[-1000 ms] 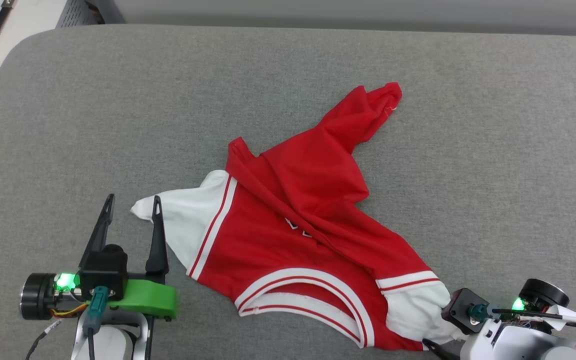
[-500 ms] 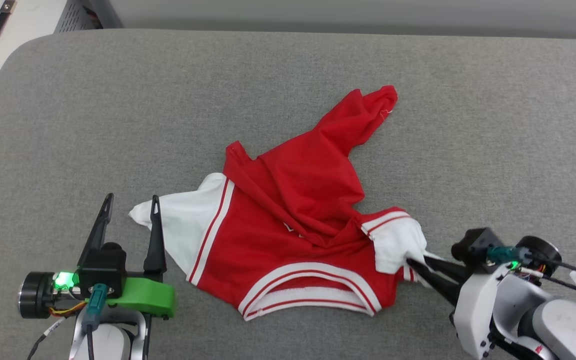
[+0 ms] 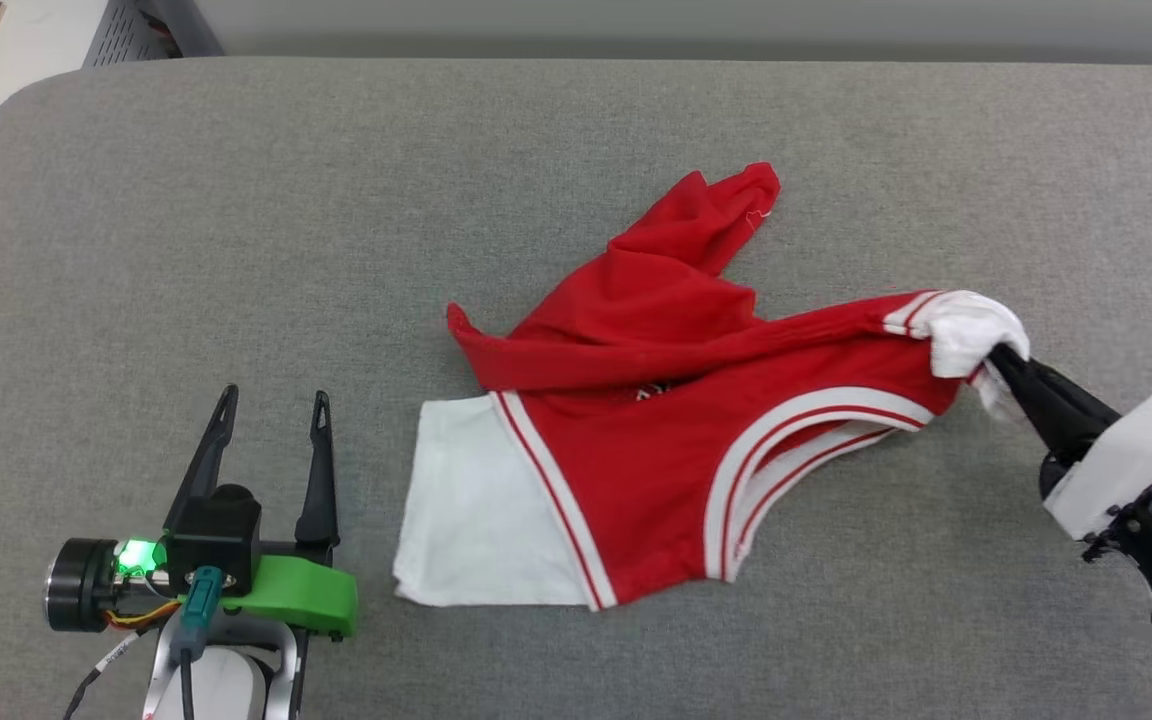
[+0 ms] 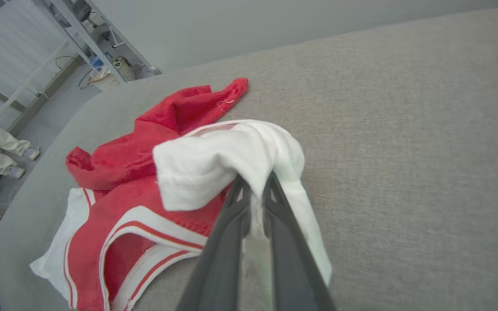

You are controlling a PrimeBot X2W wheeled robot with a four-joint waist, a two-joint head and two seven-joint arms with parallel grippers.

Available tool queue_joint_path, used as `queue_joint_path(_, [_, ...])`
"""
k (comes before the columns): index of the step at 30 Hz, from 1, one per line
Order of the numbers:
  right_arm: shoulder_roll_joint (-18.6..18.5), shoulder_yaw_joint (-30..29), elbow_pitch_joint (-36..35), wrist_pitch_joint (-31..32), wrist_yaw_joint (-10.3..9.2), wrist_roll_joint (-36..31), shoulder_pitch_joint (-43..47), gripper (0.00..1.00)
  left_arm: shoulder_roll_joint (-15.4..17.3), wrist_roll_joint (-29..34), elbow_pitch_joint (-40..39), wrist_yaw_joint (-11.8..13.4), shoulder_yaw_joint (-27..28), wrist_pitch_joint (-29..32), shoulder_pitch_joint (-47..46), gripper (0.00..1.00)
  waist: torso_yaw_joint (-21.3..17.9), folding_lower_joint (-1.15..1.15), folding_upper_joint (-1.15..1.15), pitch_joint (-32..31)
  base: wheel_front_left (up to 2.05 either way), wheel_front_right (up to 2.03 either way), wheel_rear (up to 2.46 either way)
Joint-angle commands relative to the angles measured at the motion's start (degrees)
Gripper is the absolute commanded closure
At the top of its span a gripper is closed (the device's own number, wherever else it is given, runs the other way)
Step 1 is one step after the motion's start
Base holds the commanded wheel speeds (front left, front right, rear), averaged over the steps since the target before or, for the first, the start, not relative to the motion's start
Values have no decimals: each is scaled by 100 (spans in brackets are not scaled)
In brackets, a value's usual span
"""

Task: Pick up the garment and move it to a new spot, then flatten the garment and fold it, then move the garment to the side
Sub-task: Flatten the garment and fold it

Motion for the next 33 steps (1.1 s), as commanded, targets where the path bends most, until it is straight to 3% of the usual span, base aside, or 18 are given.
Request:
queue_joint_path(1, [23,-175,271,-2,-5,61,20,100,-36,64,20,-33,24,-33,-44,0,35,-1,0,51,0,0,0])
queue_joint_path(9, [87,-1153,2072,-112,-5,93,51,100,-115,116,80,-82,75,-33,-82,0,117,-1,0,82,0,0,0])
queue_joint_path(15, [64,-1257,2517,-223,-5,-141,51,100,-150,139,129,-92,134,-33,-17,0,72,-1,0,-20,0,0,0])
queue_joint_path(16, [53,-1228,2484,-260,-5,-197,66,79,-157,142,137,-94,138,-33,1,0,59,-1,0,-49,0,0,0])
queue_joint_path(17, [17,-1188,2408,-353,-5,-293,91,3,-166,148,148,-106,133,-33,18,0,50,-1,0,-87,0,0,0])
queue_joint_path(18, [-22,-1137,2214,-553,-5,-453,162,0,-176,165,163,-120,126,-33,53,0,21,-1,0,-167,0,0,0])
queue_joint_path(26, [-59,-1428,766,-1094,-5,-1102,774,0,-193,199,136,-134,142,-33,217,0,-90,-1,0,-468,0,0,0])
queue_joint_path(33, [7,-1698,-1044,-638,-5,-1863,878,0,-205,227,61,-134,142,-33,317,0,-125,-1,0,-575,0,0,0])
